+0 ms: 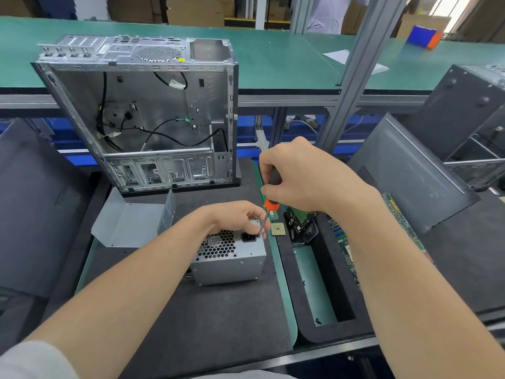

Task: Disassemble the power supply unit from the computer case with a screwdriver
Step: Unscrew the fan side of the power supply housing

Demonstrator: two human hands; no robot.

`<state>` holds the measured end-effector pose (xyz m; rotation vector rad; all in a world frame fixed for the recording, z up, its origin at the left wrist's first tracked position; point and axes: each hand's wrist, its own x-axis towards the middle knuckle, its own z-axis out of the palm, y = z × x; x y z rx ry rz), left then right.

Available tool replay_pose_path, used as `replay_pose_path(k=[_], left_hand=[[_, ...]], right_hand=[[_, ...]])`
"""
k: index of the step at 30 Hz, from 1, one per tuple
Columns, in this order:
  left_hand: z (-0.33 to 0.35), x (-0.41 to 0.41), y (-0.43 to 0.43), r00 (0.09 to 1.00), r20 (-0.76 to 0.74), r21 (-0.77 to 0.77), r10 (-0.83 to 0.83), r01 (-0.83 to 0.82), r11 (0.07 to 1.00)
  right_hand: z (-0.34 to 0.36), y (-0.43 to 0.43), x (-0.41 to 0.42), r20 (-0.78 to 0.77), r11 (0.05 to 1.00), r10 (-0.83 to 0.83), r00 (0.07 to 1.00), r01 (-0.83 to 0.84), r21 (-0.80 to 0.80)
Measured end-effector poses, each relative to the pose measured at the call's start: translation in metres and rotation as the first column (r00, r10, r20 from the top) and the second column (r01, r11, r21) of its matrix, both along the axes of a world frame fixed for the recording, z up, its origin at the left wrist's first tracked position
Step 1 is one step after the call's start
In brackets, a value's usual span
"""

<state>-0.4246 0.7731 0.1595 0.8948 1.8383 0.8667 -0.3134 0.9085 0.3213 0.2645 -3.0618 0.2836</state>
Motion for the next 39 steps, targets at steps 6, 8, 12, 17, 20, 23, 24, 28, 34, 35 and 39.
replay_pose_path(k=[6,8,12,17,20,23,24,28,34,35,39], left_hand=[[-0.002,0.0,0.0,1.0,0.008,0.013,0.008,-0.008,1.0],[-0.003,-0.001,0.0,1.0,0.019,0.009,0.02,-0.02,1.0],[-0.004,-0.001,0.001,1.0,0.012,0.008,0.021,-0.022,1.0],[-0.005,-0.001,0.0,0.999,0.033,0.009,0.029,-0.029,1.0],[-0.003,0.0,0.0,1.0,0.024,0.009,0.02,-0.02,1.0],[-0.003,0.0,0.0,1.0,0.019,0.029,0.008,-0.009,1.0],[-0.003,0.0,0.0,1.0,0.017,0.033,0.008,-0.008,0.999],[-0.003,0.0,0.0,1.0,0.022,0.016,0.01,-0.01,1.0],[0.0,-0.004,-0.01,0.996,0.067,0.049,-0.063,0.06,0.997],[-0.001,-0.005,-0.011,0.996,0.054,0.058,-0.072,0.069,0.996],[-0.005,-0.004,-0.012,0.996,-0.012,0.076,-0.087,0.087,0.993]], right_hand=[[-0.001,0.001,-0.001,0.002,1.0,-0.003,1.0,0.003,0.0],[-0.002,0.001,-0.001,0.002,1.0,-0.004,1.0,0.004,0.001],[-0.002,0.0,-0.001,0.007,1.0,-0.011,1.0,0.011,0.008],[0.0,0.0,-0.002,0.017,1.0,-0.006,1.0,0.006,0.011],[0.0,0.0,-0.001,0.018,1.0,0.012,1.0,-0.012,0.016],[0.001,0.002,0.0,0.039,0.998,0.057,0.998,-0.058,0.032],[0.001,0.002,0.0,0.051,0.998,0.059,0.997,-0.061,0.031],[-0.003,-0.001,-0.005,0.05,0.995,-0.04,0.998,0.035,0.093],[-0.006,-0.02,-0.015,0.014,0.982,-0.03,0.999,0.027,0.186],[-0.004,-0.02,-0.015,0.041,0.984,0.021,0.999,-0.028,0.176],[0.007,-0.005,-0.014,0.123,0.988,0.153,0.981,-0.156,0.018]])
